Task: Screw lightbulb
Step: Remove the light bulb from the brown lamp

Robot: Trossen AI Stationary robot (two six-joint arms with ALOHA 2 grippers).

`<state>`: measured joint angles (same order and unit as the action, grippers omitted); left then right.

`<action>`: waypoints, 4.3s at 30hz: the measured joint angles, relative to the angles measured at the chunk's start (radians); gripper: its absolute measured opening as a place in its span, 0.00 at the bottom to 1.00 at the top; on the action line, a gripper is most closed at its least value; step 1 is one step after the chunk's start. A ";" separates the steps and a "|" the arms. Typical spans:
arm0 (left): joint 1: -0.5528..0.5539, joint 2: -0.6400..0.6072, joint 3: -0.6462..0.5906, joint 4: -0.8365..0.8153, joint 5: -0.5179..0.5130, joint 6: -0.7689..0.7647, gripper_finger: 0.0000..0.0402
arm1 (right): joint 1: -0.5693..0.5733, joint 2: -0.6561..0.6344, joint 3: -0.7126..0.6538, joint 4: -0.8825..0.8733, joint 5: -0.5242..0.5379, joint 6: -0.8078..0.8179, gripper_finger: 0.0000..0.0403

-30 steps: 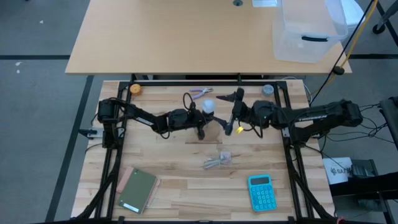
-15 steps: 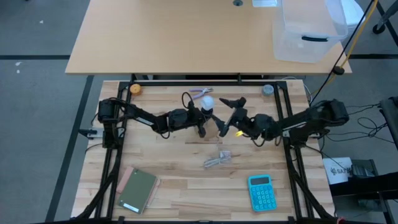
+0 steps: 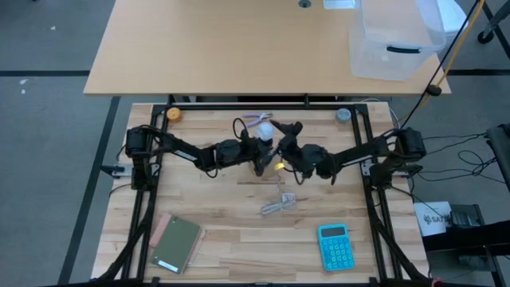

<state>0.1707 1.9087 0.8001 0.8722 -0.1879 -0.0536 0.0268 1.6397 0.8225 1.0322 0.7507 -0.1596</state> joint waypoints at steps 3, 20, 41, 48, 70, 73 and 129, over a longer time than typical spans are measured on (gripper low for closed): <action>0.000 0.000 0.000 0.000 0.000 0.000 0.08 | -0.016 0.017 0.022 -0.038 -0.003 0.011 0.93; 0.001 0.000 0.000 -0.006 0.016 0.001 0.08 | -0.079 0.019 0.024 -0.074 -0.169 0.040 0.57; 0.005 0.000 -0.001 -0.010 0.201 0.073 0.08 | -0.211 -0.124 0.024 -0.376 -0.603 -0.025 0.62; 0.011 0.000 0.000 -0.008 0.313 0.088 0.08 | -0.280 -0.133 0.024 -0.378 -0.865 -0.046 0.62; 0.027 0.000 0.001 -0.010 0.722 0.114 0.08 | -0.339 -0.130 0.020 -0.291 -1.361 -0.045 0.62; 0.027 0.000 0.001 -0.010 0.760 0.115 0.08 | -0.339 -0.130 0.024 -0.288 -1.387 -0.043 0.62; 0.022 0.072 0.000 0.131 0.403 0.068 0.08 | -0.095 -0.507 0.056 -0.828 -0.671 -0.040 0.91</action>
<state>0.1925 1.9812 0.8001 1.0031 0.2147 0.0139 -0.0680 1.1326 0.8786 0.2042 0.0801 -0.1992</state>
